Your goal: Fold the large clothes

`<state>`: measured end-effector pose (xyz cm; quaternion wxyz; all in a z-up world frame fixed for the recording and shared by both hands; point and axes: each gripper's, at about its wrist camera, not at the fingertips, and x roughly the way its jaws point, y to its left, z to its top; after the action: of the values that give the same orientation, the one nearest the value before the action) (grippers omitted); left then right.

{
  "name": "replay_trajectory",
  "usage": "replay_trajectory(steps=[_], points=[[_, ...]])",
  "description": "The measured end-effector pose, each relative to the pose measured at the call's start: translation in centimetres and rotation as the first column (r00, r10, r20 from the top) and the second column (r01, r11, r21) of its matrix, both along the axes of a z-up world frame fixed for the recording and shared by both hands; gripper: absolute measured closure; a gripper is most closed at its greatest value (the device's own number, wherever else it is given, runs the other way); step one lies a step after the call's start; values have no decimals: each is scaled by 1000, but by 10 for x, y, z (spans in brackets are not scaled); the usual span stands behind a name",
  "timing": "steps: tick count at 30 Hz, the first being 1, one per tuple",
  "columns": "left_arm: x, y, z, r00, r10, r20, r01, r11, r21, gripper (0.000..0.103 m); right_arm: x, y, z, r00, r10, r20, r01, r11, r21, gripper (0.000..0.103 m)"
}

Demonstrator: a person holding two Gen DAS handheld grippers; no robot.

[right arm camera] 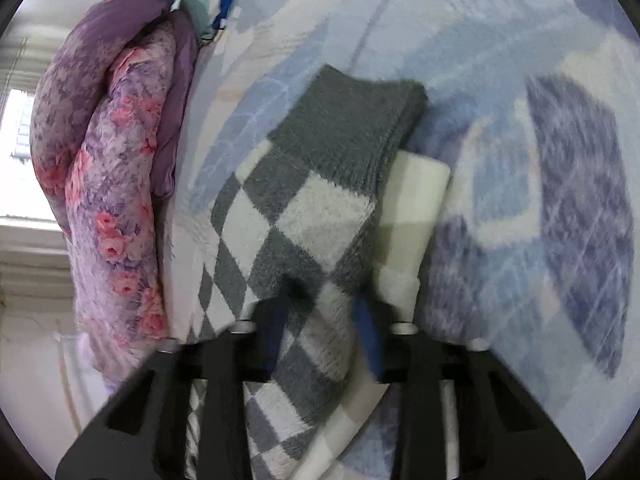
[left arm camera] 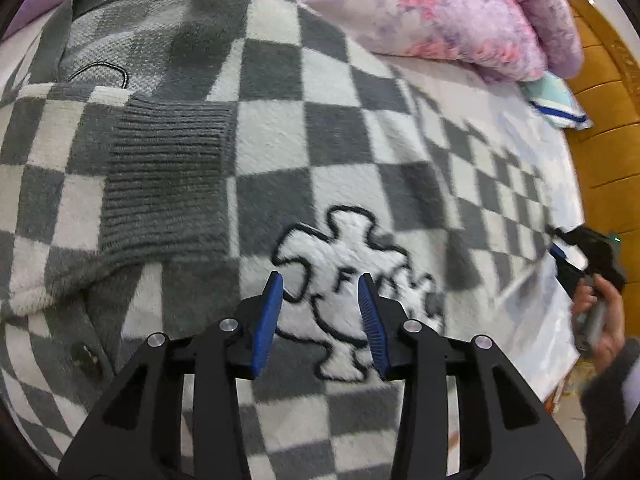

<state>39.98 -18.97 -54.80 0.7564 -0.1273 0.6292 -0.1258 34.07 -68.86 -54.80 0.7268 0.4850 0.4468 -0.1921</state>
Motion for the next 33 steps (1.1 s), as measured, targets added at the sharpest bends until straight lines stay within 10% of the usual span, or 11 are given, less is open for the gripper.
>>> replay_trajectory(steps=[4, 9, 19, 24, 28, 33], points=[[-10, 25, 24, 998, 47, 45, -46, 999, -19, 55, 7, 28, 46, 994, 105, 37, -95, 975, -202, 91], [-27, 102, 43, 982, 173, 79, -171, 985, -32, 54, 19, 114, 132, 934, 339, 111, -246, 839, -485, 92], [-49, 278, 76, 915, 390, 100, -394, 919, 15, 54, 29, 386, 220, 665, 711, 228, -489, 645, -587, 92], [-62, 341, 86, 900, 420, 112, -426, 904, 30, 51, 10, 539, 196, 488, 865, 119, -642, 448, -622, 92], [-71, 374, 83, 898, 429, 97, -435, 899, 52, 50, -5, 631, 108, 349, 927, -135, -821, 232, -522, 86], [-79, 393, 77, 898, 431, 86, -435, 899, 46, 46, -23, 643, 63, 292, 931, -218, -895, 186, -406, 67]])
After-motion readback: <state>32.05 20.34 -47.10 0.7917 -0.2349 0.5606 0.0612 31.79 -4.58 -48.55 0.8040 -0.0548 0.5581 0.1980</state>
